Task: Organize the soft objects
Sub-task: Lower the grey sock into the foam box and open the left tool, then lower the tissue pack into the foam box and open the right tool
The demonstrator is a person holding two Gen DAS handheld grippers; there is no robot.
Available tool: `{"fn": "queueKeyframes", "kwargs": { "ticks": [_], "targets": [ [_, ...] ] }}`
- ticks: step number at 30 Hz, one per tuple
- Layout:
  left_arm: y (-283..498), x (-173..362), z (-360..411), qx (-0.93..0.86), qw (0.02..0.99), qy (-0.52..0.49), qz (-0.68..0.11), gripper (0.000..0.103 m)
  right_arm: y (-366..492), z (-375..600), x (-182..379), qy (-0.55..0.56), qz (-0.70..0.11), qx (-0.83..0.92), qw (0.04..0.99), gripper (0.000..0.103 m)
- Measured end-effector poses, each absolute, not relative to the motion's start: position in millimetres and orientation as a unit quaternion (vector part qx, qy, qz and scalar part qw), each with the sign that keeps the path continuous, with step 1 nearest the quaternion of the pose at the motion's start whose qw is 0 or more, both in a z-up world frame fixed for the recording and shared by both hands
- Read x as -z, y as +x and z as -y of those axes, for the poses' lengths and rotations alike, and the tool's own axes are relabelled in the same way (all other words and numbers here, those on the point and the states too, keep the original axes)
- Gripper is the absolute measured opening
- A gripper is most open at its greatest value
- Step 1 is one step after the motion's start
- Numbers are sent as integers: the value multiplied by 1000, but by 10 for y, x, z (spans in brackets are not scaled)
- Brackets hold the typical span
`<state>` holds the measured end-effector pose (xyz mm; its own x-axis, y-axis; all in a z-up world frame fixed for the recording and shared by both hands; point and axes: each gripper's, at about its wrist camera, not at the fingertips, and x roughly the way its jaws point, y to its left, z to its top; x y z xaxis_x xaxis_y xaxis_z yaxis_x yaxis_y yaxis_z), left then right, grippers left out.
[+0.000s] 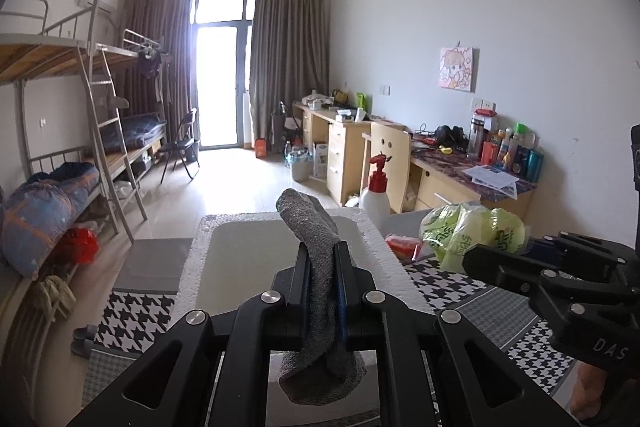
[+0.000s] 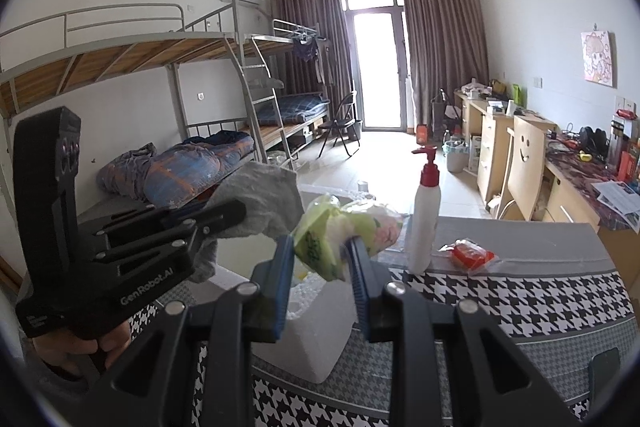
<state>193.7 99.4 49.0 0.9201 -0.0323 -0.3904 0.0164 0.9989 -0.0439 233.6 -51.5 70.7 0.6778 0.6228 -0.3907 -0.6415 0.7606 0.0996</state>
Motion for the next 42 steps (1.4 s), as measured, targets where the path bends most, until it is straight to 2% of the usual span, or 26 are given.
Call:
{"fn": "queueKeyframes", "kwargs": {
  "ticks": [2,5,6,7,9,13,18,42],
  "targets": [
    [1959,-473,-1009,14,979,-20,-202,13,2344,497,-708,-24,-205,-344,916,32],
    [1969,-454,-1039,11,978,-19,-208,25,2336,488,-698,-24,-206,-344,916,32],
    [1969,-454,-1038,10,978,-17,-208,39,2342,476,-697,-24,-206,-343,916,32],
    [1962,-455,-1050,9,978,-18,-208,59,2348,463,-696,-24,-207,-343,916,32],
    [1932,-469,-1096,2,979,-24,-201,75,2355,440,-688,-25,-209,-343,915,32],
    [1878,-491,-1156,-13,981,-24,-192,89,2352,389,-693,-30,-210,-341,916,32],
    [1820,-502,-1251,-35,981,-29,-186,101,2343,321,-716,-35,-206,-341,916,32],
    [1506,-496,-1661,-94,980,-38,-169,102,2349,-64,-731,-49,-210,-367,905,32]
  ]
}}
